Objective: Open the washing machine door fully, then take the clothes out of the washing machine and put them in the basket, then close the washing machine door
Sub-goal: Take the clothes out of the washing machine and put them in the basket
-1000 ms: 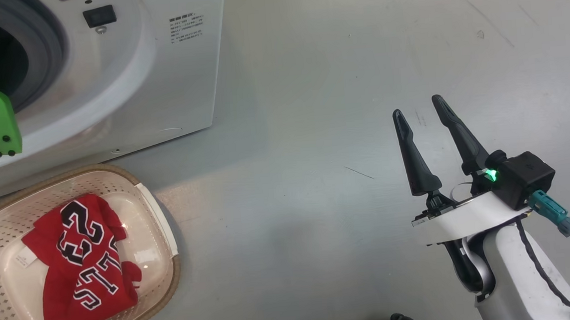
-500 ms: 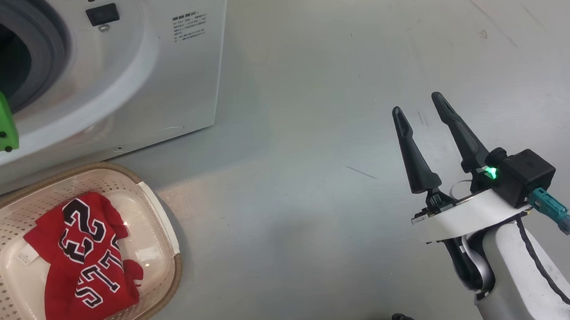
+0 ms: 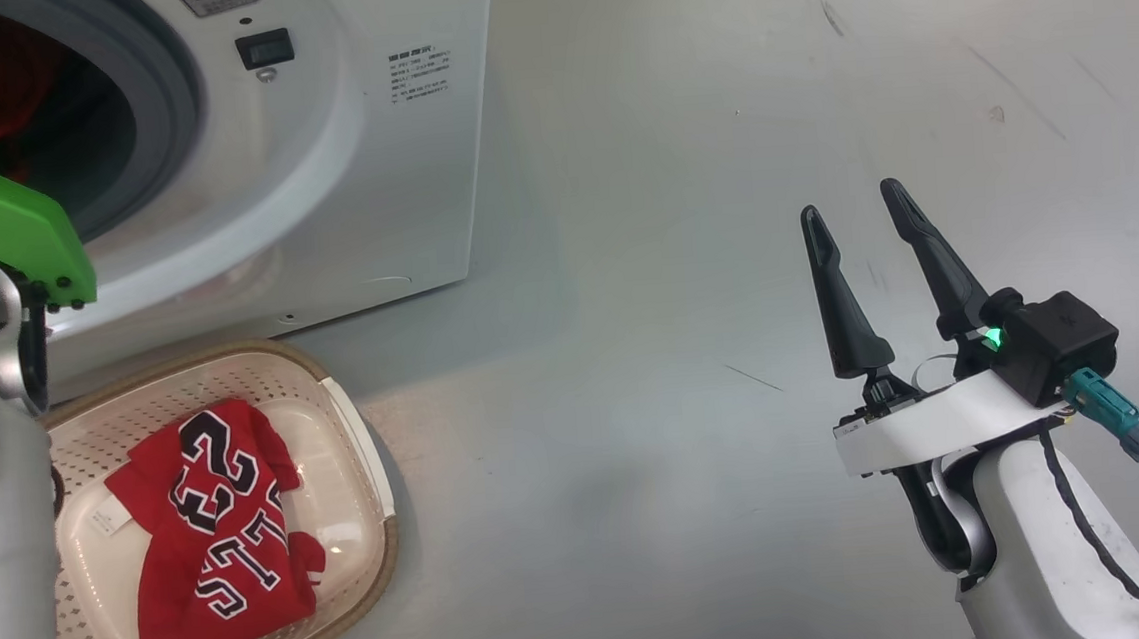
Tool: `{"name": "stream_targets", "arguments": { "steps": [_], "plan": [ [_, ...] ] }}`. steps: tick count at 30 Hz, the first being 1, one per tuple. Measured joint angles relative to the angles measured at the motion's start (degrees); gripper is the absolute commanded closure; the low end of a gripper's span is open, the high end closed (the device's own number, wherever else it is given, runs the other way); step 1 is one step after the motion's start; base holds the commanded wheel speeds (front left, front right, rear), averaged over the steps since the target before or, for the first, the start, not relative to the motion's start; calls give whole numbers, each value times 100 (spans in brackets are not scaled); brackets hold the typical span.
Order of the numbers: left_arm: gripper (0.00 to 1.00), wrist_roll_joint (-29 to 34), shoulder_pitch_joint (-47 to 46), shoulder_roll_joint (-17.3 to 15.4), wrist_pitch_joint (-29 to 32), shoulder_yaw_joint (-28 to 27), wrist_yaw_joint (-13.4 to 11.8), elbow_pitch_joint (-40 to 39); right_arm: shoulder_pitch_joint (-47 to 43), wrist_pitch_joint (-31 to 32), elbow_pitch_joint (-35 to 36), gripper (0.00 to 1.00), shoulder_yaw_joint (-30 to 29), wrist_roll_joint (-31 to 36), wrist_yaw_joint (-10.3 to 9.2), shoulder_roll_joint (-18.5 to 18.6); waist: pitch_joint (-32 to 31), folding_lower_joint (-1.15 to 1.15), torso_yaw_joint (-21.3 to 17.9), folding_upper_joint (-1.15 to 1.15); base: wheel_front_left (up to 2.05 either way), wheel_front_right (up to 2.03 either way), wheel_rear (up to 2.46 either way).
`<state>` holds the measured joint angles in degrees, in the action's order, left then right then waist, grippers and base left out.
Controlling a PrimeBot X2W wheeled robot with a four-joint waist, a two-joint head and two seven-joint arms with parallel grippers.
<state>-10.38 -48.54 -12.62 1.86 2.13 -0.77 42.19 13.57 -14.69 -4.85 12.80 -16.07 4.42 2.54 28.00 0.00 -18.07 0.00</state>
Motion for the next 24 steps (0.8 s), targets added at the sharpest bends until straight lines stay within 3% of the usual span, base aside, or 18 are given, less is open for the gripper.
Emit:
{"name": "stream_targets", "arguments": {
  "steps": [9,24],
  "plan": [
    [100,-122,493,224,-687,13,76,31,-76,0,-113,0,-107,153,4,1,-432,0,232,0,0,0,0],
    [100,-170,1229,412,-1330,153,267,30,-438,0,-214,0,-197,220,53,3,-1118,0,695,0,0,0,0]
  ]
}}
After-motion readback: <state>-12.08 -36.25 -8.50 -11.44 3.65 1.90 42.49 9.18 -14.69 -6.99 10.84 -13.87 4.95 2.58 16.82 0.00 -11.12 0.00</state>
